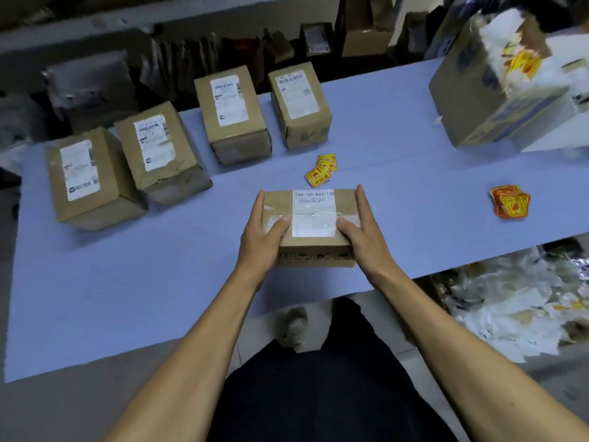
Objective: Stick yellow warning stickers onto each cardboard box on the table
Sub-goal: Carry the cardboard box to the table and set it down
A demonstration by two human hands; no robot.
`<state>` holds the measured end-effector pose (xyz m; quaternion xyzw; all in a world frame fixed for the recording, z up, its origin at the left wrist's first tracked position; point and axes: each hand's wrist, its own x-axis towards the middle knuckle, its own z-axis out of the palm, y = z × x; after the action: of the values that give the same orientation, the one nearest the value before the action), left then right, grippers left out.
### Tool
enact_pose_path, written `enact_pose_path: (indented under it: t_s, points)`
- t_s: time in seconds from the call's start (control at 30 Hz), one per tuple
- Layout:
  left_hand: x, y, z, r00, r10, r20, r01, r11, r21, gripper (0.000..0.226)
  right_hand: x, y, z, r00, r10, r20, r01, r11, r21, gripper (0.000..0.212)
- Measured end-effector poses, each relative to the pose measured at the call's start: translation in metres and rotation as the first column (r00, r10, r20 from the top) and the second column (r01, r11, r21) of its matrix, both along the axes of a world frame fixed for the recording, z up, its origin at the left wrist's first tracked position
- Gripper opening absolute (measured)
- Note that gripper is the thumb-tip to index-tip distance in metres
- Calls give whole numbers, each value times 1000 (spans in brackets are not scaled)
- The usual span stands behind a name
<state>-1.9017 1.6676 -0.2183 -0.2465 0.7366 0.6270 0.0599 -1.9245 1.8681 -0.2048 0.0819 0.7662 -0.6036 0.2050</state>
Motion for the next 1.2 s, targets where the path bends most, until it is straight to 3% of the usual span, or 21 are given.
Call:
enact_pose_path:
  t_s: [0.13,0.2,0.23,0.43,0.67,0.93,1.03,1.1,1.2]
  points:
    - [-14,21,-4,997,72,30,-72,997,-32,76,-42,20,-15,994,105,7,-105,994,-9,77]
    - [-28,39,-21,949,287,127,-278,957,-89,70,-87,27,-37,934,321,155,-314,947,-71,75]
    - [-26,41,-17,945,305,115,-296,951,-90,68,-84,27,-37,937,321,141,-316,947,-55,74]
    - [-18,8,-24,950,286,123,-280,958,-67,64,-89,-3,-42,895,439,77,-444,894,59,70]
    - [-11,2,-31,968,207,142,-199,978,-69,112,-87,-3,-51,844,535,-23,-529,839,127,81]
    - [-11,-9,-42,978,153,139,-137,983,-119,110,-93,-18,-63,794,597,-115,-545,783,298,88]
    - [-10,-10,-42,983,120,138,-93,978,-187,110,-93,-16,-61,776,618,-127,-549,761,346,88]
    - [-8,-13,-37,990,49,130,-5,948,-320,112,-94,-12,-57,724,673,-151,-572,708,414,90]
    - [-12,-22,-27,964,-222,149,265,734,-626,122,-103,-2,-44,528,828,-187,-622,527,578,105]
